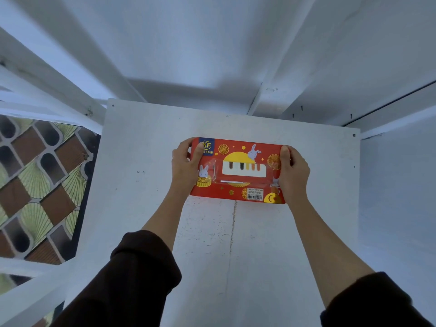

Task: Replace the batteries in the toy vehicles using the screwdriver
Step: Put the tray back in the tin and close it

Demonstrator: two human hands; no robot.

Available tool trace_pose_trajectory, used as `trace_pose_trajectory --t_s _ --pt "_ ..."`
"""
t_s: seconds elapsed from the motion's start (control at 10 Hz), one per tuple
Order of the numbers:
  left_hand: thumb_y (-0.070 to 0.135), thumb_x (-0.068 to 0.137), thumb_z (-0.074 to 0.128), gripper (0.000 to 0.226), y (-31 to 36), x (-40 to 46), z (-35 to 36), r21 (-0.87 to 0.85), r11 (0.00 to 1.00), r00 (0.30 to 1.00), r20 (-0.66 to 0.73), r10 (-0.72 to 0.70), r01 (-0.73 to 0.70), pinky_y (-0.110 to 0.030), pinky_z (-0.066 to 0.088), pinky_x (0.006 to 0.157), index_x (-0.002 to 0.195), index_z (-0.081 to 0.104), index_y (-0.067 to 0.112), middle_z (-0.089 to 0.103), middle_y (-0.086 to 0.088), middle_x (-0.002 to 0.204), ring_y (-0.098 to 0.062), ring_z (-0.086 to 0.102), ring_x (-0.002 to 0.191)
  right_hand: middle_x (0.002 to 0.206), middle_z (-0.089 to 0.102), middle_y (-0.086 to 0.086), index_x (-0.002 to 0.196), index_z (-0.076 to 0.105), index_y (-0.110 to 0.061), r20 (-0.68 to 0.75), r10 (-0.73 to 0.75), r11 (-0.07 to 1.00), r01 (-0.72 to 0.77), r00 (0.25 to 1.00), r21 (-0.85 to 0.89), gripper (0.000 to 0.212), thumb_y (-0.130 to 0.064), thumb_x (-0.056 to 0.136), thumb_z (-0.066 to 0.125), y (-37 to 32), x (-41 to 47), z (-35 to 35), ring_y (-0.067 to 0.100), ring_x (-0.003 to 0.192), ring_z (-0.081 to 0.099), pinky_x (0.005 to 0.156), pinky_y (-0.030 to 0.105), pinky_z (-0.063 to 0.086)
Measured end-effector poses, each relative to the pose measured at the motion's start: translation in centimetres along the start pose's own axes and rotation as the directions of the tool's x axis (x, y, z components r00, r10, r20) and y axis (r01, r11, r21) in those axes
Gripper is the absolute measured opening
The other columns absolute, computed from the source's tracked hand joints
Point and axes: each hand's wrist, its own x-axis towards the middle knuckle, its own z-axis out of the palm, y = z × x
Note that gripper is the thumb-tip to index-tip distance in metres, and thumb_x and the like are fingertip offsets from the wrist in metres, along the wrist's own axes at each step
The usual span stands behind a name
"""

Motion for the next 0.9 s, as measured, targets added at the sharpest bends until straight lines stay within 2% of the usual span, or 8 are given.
trace_pose_trajectory --t_s 0.3,0.5,0.6,0.7,0.8,0.9 --pt "0.036 0.098 0.046 0.034 0.0 0.3 0.1 0.059 0.997 0.999 -0.005 0.049 -0.049 -0.006 0.047 0.060 0.128 0.047 0.021 0.052 0.002 0.118 -0.010 0.061 0.089 0.105 0.063 0.009 0.114 0.057 -0.011 -0.027 -0.013 0.999 0.012 1.000 -0.042 0.041 -0.041 0.097 0.033 -0.2 0.1 0.2 0.014 0.090 0.059 0.064 0.005 0.037" --pt "0.038 0.097 0.045 0.036 -0.4 0.3 0.2 0.086 0.994 0.998 0.012 0.067 -0.068 -0.017 0.052 0.071 0.129 0.047 0.019 0.055 -0.002 0.121 -0.019 0.061 0.103 0.104 0.064 0.006 0.113 0.056 -0.008 -0.014 0.010 1.000 -0.010 1.000 -0.001 0.038 -0.037 0.098 0.035 -0.8 -0.3 0.0 0.010 0.086 0.058 0.064 0.006 0.041" --pt "0.037 0.098 0.044 0.035 -0.4 0.6 -0.2 0.120 0.990 0.996 0.050 0.068 -0.074 -0.022 0.056 0.074 0.127 0.049 0.017 0.060 -0.007 0.119 -0.021 0.064 0.099 0.102 0.063 0.004 0.112 0.056 -0.007 0.042 0.047 0.999 -0.048 0.998 0.025 0.034 -0.032 0.099 0.036 -1.1 -0.6 -0.4 0.004 0.079 0.058 0.060 0.004 0.042" --pt "0.036 0.095 0.050 0.043 0.2 -0.6 -0.7 0.207 0.975 0.991 0.121 0.060 -0.084 -0.016 0.054 0.075 0.132 0.046 0.013 0.057 -0.007 0.127 -0.014 0.061 0.099 0.123 0.056 0.010 0.123 0.050 -0.009 0.110 0.094 0.995 -0.091 0.989 -0.030 0.038 -0.034 0.098 0.039 -2.2 -0.7 -1.5 0.021 0.107 0.057 0.081 0.021 0.048" --pt "0.059 0.089 0.048 0.074 1.5 -3.0 -2.2 0.354 0.932 0.993 0.116 0.037 -0.076 -0.046 0.032 0.113 0.147 0.028 0.017 0.026 -0.005 0.156 -0.024 0.031 0.139 0.143 0.036 0.012 0.136 0.039 -0.009 0.061 0.078 0.994 -0.072 0.995 -0.087 0.047 -0.034 0.096 0.042 -5.2 -1.2 -5.3 0.027 0.128 0.039 0.103 0.039 0.034" --pt "0.086 0.075 0.029 0.090 -2.7 -9.3 -5.5 0.382 0.907 0.984 0.094 0.154 -0.178 -0.042 0.039 0.108 0.146 0.026 0.030 0.027 0.007 0.154 -0.008 0.032 0.137 0.126 0.050 0.004 0.117 0.051 -0.022 -0.029 -0.035 0.991 0.039 0.999 0.128 0.022 -0.022 0.095 0.047 -10.2 -2.8 -11.9 0.026 0.113 0.051 0.094 0.039 0.043"
